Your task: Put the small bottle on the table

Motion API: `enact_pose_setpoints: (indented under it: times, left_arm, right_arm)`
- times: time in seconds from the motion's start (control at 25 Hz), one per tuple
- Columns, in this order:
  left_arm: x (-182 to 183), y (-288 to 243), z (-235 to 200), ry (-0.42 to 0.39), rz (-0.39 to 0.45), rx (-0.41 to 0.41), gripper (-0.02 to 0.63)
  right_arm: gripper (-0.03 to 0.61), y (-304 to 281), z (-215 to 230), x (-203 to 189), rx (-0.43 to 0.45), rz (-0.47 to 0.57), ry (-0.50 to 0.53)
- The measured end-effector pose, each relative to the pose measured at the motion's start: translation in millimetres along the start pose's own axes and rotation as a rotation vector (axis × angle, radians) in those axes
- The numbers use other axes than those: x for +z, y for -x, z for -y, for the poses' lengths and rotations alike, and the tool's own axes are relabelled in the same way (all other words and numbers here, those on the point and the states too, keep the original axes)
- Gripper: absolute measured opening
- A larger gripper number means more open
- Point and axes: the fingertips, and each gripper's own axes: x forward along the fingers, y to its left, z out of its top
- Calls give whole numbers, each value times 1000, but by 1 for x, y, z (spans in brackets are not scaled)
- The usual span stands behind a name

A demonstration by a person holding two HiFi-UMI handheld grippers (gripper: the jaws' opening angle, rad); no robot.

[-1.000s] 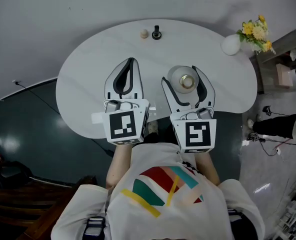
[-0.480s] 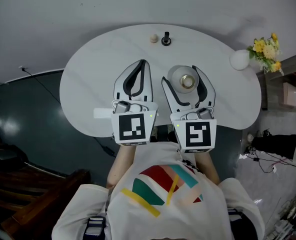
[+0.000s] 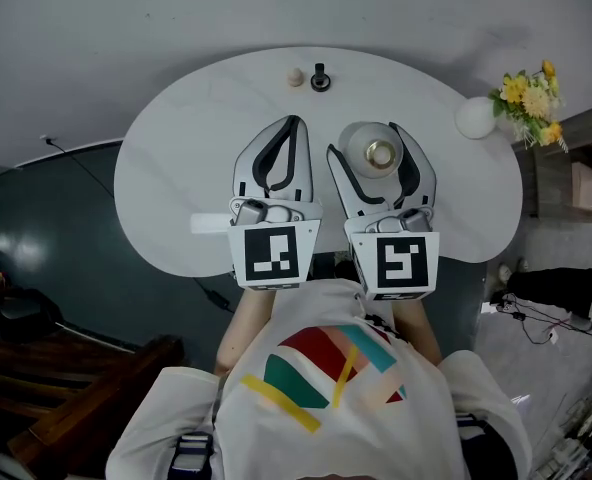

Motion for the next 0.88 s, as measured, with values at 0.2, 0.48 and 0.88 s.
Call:
enact_pose_setpoints:
  times: [0.2, 0.48, 0.88]
  left_arm:
    - [1, -9, 6, -4, 1, 5, 17]
    - [-7, -20, 9, -14, -24, 7, 17]
    - [-32, -41, -5, 10, -86, 31, 17]
  right_arm:
    - [333, 1, 14, -3, -14, -3, -3]
    - [333, -11, 28, -14, -21, -37, -25]
    - [333, -59, 59, -43, -31, -121, -34]
